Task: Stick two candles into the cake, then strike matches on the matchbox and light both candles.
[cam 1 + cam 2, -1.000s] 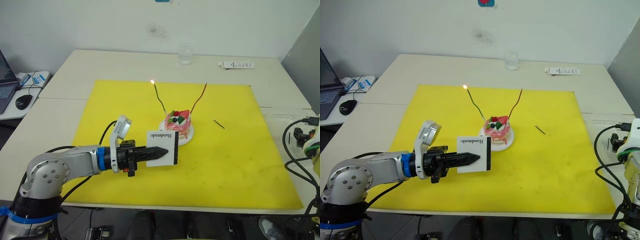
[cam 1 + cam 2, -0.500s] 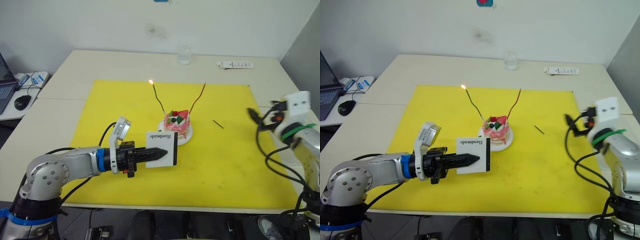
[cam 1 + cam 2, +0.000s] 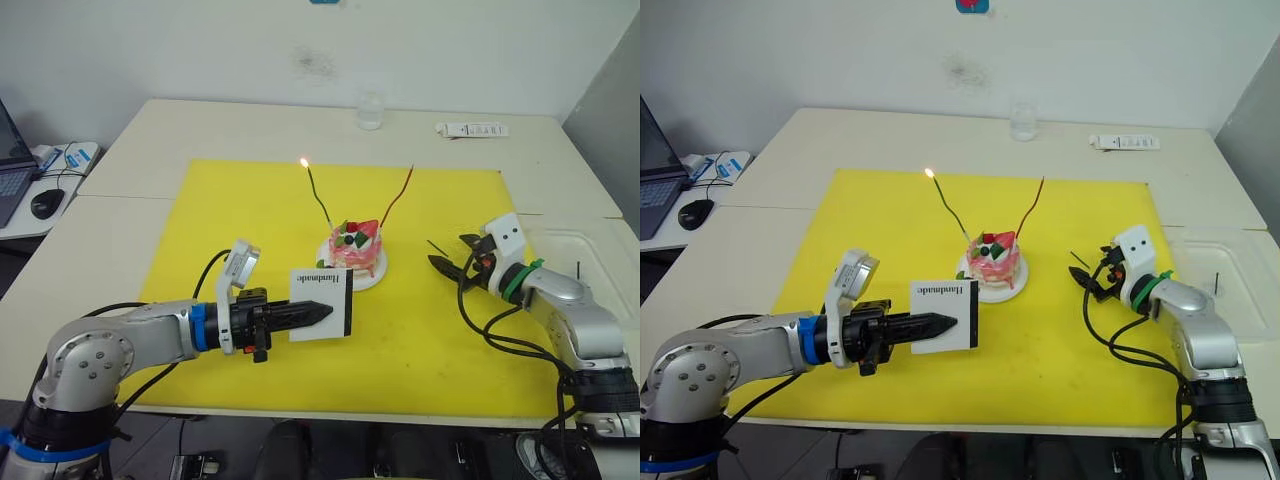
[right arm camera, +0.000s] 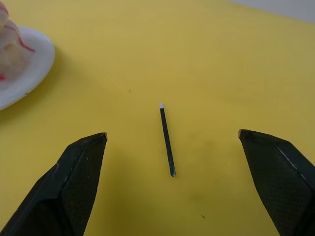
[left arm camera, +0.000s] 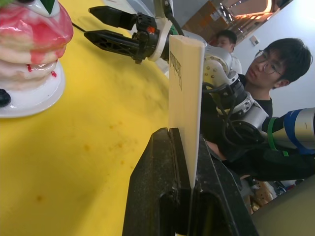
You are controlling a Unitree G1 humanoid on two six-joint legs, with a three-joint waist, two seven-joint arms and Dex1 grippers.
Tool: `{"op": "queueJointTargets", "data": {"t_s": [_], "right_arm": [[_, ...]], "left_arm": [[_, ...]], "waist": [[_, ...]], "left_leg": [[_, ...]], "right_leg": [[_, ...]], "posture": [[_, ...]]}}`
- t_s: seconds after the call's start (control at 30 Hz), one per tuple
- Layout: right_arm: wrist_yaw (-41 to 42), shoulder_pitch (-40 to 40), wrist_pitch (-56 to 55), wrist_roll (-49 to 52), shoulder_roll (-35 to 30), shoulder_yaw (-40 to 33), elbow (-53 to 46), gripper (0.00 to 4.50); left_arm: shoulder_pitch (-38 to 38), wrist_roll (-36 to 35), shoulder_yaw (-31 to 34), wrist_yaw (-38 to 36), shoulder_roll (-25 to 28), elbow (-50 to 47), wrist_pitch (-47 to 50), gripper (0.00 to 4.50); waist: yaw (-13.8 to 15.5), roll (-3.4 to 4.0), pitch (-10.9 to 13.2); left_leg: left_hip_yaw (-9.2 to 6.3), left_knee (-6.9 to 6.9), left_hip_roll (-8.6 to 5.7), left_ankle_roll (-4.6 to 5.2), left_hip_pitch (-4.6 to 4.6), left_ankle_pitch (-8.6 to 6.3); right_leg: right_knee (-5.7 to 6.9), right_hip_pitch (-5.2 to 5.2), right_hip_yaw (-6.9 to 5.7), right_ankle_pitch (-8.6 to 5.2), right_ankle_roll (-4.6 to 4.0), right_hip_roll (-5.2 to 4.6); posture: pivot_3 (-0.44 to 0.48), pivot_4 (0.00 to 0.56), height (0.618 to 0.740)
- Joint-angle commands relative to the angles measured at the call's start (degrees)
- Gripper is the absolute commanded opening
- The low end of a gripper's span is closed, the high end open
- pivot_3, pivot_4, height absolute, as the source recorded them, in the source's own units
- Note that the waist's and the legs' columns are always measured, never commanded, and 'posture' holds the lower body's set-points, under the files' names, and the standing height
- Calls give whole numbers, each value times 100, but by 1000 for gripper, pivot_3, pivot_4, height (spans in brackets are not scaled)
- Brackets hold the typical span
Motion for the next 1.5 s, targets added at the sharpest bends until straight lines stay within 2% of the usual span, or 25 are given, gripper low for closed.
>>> {"op": "queueJointTargets", "data": {"t_s": [0.03,0.07,0.17,0.27,0.87,1.0,1.17,1.5], "right_arm": [[27,-193,-266,-40,91,-38,109,4478],[32,-234,-301,-45,127,-24,178,4478],[20,-387,-416,-70,241,-1,419,3908],[75,-487,-489,-141,267,61,595,2838],[93,-790,-600,-249,377,83,1290,2838],[88,-727,-556,-216,373,43,1281,1942],[105,-625,-517,-219,352,44,1126,66],[98,-527,-443,-146,342,-15,935,66]], "left_arm": [[-7,-156,182,34,78,-195,-55,0],[-8,-166,184,46,77,-196,-50,0],[-29,-204,190,60,90,-198,-33,0],[-45,-222,188,57,112,-192,-31,0],[-16,-247,189,77,156,-184,-39,0],[3,-234,190,77,161,-201,-42,0],[17,-236,205,66,179,-199,-38,0],[-7,-208,178,54,178,-171,-46,0]], "waist": [[-1,0,0],[-2,0,0],[-2,0,0],[-2,0,0],[-5,0,0],[-5,0,0],[-5,0,0],[-4,0,0]], "left_leg": [[1,1,0,-6,0,3],[1,1,-1,-7,1,4],[1,1,-1,-8,1,5],[0,1,-1,-9,1,5],[0,1,0,-14,3,8],[1,1,-1,-14,3,8],[0,1,0,-14,3,8],[0,2,-1,-14,3,8]], "right_leg": [[0,0,1,0,0,0],[0,1,1,1,-1,-1],[2,1,0,1,-1,-1],[3,1,-1,1,-1,-1],[5,1,0,2,-3,-1],[4,1,1,2,-3,-2],[5,2,0,2,-3,-2],[5,2,-1,2,-3,-2]], "posture": [[0,150,740],[0,150,740],[0,150,740],[0,150,740],[0,150,740],[0,150,740],[0,150,740],[0,150,740]]}}
